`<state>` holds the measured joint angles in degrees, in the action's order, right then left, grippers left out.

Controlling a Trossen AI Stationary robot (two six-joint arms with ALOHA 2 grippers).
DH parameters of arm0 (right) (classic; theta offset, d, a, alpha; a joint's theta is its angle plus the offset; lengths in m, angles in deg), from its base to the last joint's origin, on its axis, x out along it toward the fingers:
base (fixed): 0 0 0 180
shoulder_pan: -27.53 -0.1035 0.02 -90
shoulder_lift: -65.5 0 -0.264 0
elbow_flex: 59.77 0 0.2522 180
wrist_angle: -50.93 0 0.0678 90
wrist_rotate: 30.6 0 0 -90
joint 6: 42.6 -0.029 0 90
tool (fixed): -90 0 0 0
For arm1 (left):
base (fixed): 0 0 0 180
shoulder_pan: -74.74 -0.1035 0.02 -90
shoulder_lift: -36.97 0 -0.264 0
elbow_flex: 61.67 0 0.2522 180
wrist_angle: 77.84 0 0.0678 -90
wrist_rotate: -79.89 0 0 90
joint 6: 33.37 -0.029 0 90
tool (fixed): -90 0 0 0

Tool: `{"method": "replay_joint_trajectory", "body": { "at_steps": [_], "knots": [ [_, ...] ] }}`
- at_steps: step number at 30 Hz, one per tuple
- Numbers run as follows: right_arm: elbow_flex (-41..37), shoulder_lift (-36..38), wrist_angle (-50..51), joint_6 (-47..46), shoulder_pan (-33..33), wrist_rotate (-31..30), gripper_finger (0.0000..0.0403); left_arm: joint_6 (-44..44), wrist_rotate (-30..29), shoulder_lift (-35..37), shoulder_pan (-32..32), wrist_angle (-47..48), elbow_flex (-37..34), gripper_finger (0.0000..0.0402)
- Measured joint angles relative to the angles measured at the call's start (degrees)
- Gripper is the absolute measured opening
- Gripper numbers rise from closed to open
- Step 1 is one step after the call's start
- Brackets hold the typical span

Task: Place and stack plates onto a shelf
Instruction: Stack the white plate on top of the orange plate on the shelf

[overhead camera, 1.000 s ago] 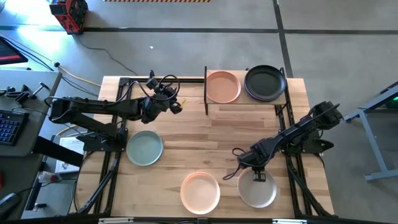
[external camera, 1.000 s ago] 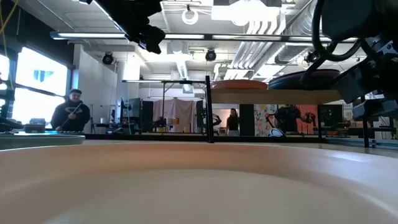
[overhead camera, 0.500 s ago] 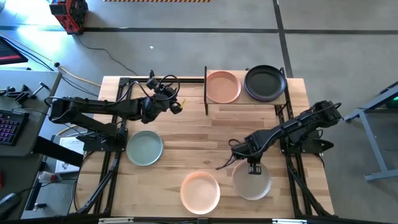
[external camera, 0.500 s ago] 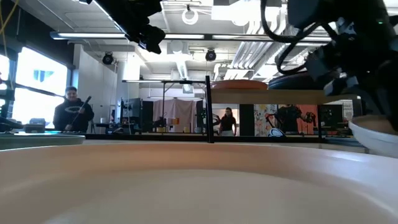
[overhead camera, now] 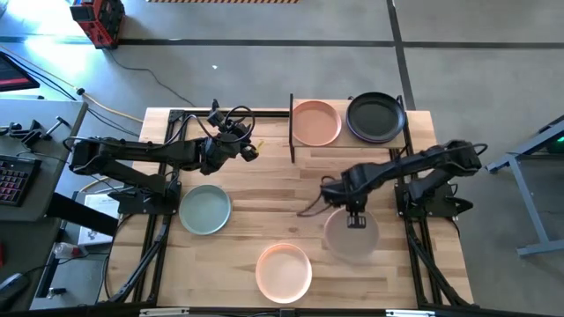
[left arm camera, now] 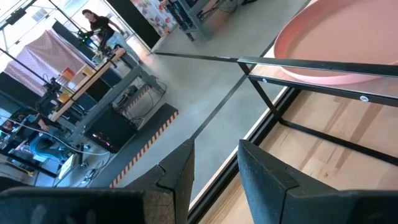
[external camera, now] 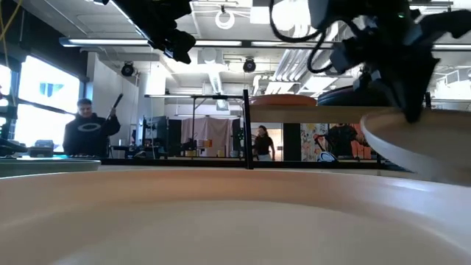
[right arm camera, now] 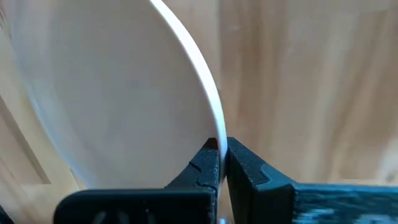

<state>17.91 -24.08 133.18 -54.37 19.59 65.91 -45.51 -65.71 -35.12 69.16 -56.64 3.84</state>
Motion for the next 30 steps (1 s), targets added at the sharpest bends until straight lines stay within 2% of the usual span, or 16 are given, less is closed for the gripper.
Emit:
{"method": "replay_joint_trajectory", "body": {
  "at_steps": [8, 18, 26, 30],
  "knots": [
    [10.18, 0.0, 5.97, 6.55, 9.11, -2.5, 0.0, 0.0, 0.0, 0.0, -0.01, 0.11, 0.0, 0.0113],
    [24.58, 0.0, 6.28, 12.11, 22.95, -4.86, 0.0, 0.09, 0.0, 0.0, 0.02, 0.72, 0.0, 0.0113],
    [34.01, 0.02, 3.66, 11.55, 34.04, -5.02, 0.0, 0.15, -0.02, 0.0, 0.02, 0.72, 0.0, 0.0113],
    [36.18, 0.04, 0.34, 7.74, 39.7, -4.94, 0.0, 0.22, -0.02, 0.0, 0.02, 0.7, 0.0, 0.0113]
  ]
}}
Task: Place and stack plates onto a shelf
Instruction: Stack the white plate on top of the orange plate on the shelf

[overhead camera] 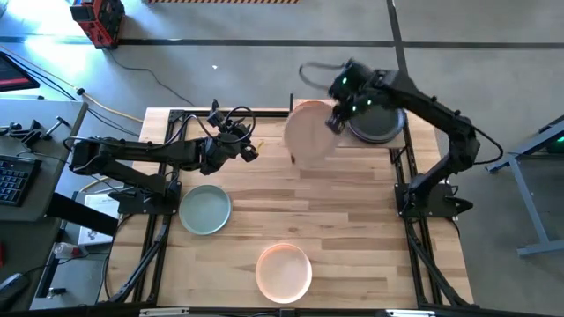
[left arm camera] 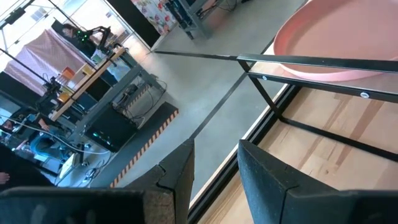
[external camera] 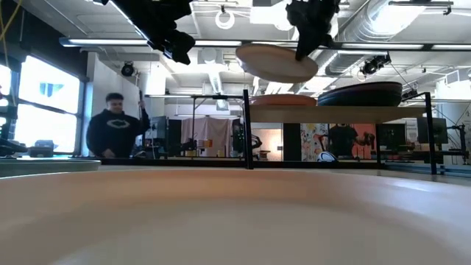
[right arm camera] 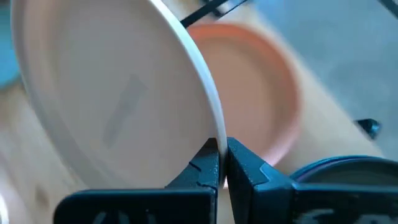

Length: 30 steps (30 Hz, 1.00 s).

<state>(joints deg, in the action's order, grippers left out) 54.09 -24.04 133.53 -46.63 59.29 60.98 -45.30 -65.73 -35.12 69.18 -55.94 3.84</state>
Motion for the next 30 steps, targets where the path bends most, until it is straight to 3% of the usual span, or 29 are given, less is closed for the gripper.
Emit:
{"method": "replay_joint_trajectory", "body": {
  "at_steps": [16, 30],
  "knots": [
    [0.74, -0.12, -1.79, -17.76, 14.97, 2.6, 0.0, 0.0, 0.0, 0.0, -0.04, -0.04, 0.0, 0.0113],
    [-3.48, -0.15, -2.45, -21.67, 12.27, 2.47, 0.0, -0.02, -0.02, 0.0, -0.04, -0.14, 0.0, 0.0113]
  ]
}}
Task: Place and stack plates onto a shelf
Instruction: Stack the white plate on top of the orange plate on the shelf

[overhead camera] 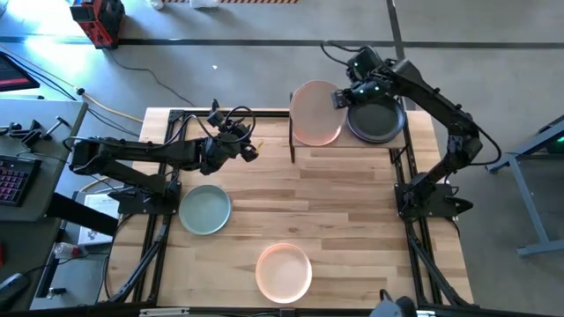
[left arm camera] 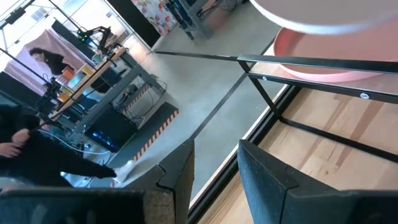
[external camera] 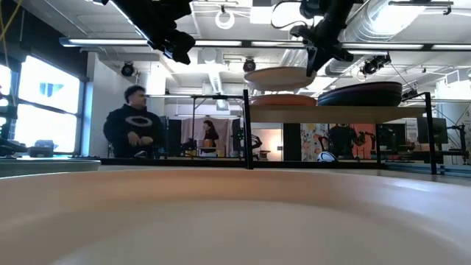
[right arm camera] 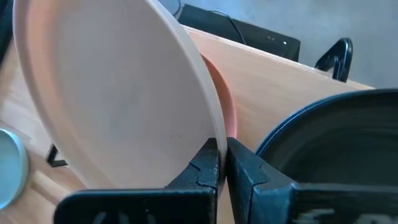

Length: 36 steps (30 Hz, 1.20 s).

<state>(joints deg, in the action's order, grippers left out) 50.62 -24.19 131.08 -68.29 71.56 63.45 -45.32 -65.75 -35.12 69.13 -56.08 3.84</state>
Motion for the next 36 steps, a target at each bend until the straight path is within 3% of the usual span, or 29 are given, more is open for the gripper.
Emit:
{"method": "replay_joint_trajectory", "body": {
  "at_steps": [15, 26, 36],
  "knots": [
    [-7.67, -0.04, -4.45, -1.94, -0.48, 0.09, 0.0, 0.0, 0.0, 0.0, 0.0, -0.1, 0.0, 0.0113],
    [-7.92, -0.04, -5.49, -0.91, -0.48, 0.44, 0.0002, 0.85, 0.0, 0.0, 0.0, -0.1, 0.0, 0.0113],
    [-7.92, -0.04, -7.08, 0.22, -0.48, 0.44, 0.0054, 2.84, 0.0, 0.0, 0.0, -0.1, -0.01, 0.0113]
  ]
}}
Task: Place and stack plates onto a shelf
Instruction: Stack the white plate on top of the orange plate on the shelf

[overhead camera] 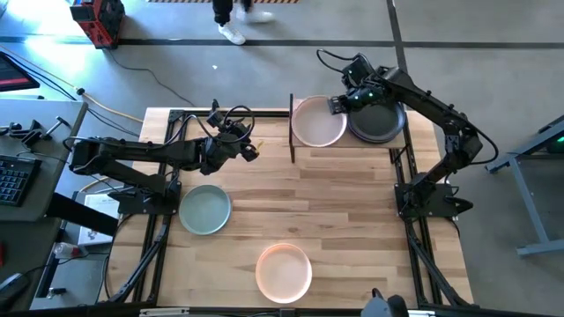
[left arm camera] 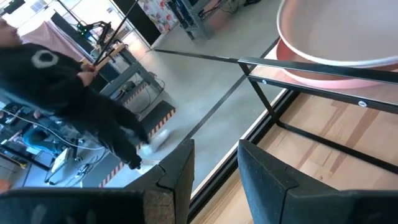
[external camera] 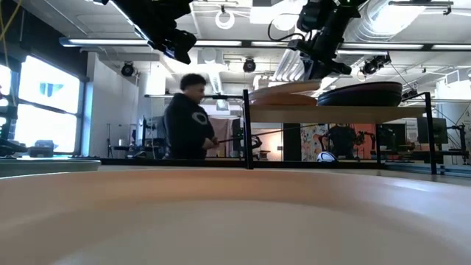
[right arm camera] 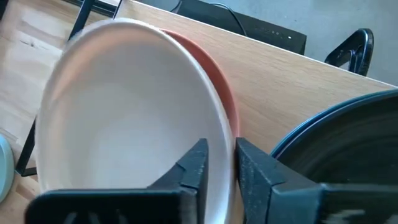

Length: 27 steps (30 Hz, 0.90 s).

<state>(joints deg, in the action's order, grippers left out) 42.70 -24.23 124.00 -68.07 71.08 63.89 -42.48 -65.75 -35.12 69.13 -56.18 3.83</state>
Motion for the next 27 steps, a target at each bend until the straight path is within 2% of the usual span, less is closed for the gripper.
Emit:
{"method": "replay_joint_trajectory", "body": {
  "at_steps": [5, 15, 22, 24, 27],
  "knots": [
    [0.0, 0.0, -0.24, 0.45, 0.0, 0.01, 0.0073, -0.02, 0.0, 0.0, 0.0, 0.0, 0.01, 0.0113],
    [0.0, 0.0, -0.82, 1.24, 0.0, 0.35, 0.0076, -0.02, 0.0, 0.0, 0.01, 0.02, 0.01, 0.0113],
    [0.04, 0.11, -0.16, -1.57, -1.93, 12.19, 0.0076, 0.0, 0.0, 0.0, 0.02, 0.04, 0.01, 0.0113],
    [0.04, 0.11, -0.26, -1.57, -3.95, 11.82, 0.0076, 0.07, 0.0, 0.0, 0.02, 0.04, 0.01, 0.0113],
    [0.06, -0.16, -0.33, -1.72, -6.72, 8.18, 0.0076, 0.02, 0.0, 0.0, 0.02, 0.04, 0.01, 0.0113]
  ]
}}
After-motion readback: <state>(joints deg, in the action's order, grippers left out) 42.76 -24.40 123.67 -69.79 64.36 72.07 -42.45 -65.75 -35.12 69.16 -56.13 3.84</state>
